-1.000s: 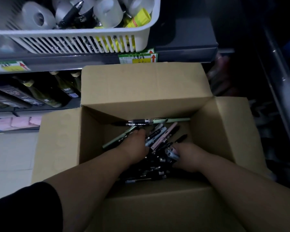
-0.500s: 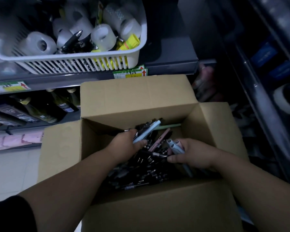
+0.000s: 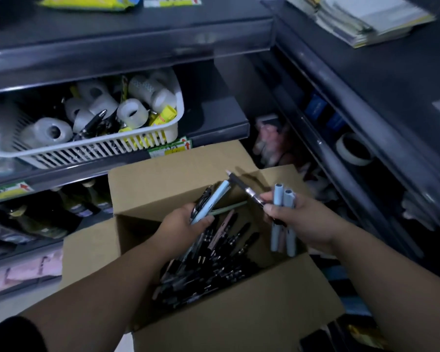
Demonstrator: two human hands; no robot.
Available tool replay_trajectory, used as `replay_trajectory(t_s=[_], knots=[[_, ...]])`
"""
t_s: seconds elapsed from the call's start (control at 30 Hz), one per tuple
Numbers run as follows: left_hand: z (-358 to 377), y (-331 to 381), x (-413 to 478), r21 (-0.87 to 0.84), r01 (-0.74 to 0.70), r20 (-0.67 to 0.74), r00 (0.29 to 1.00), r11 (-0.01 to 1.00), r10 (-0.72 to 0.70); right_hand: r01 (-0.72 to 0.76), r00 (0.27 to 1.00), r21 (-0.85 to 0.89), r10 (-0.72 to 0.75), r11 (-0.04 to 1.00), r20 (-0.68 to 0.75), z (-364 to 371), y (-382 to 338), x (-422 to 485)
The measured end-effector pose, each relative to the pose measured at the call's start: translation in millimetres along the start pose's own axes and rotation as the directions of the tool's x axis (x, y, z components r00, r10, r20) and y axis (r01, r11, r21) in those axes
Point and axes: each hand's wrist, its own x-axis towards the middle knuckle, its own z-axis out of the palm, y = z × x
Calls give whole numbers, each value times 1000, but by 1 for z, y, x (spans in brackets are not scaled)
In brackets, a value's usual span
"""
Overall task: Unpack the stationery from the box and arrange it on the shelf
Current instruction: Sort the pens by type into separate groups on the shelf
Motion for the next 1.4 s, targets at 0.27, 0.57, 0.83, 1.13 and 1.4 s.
replay_trajectory(t_s=[0.27,0.57,0.83,1.13,1.4], knots=[[-8,79,-27,-165,-361,-315,901,918,298,146,956,291,-60,946,-286,-4,-18,-54],[60,179,-113,-714,-413,-253,905,566,342,151,916,334,-5,930,-402,-14,35,-190],[210,222,-273,-749,-221,137,870,625,473,69,669,50,-9,996,-743,-22,150,-388],[351,268,-481,-825,-85,348,702,558,622,-18,499,20,27,1000,-866,1,264,-626],[443,300,-586,-763,124,600,499,634,625,-4,445,173,157,985,-882,6,327,-742]])
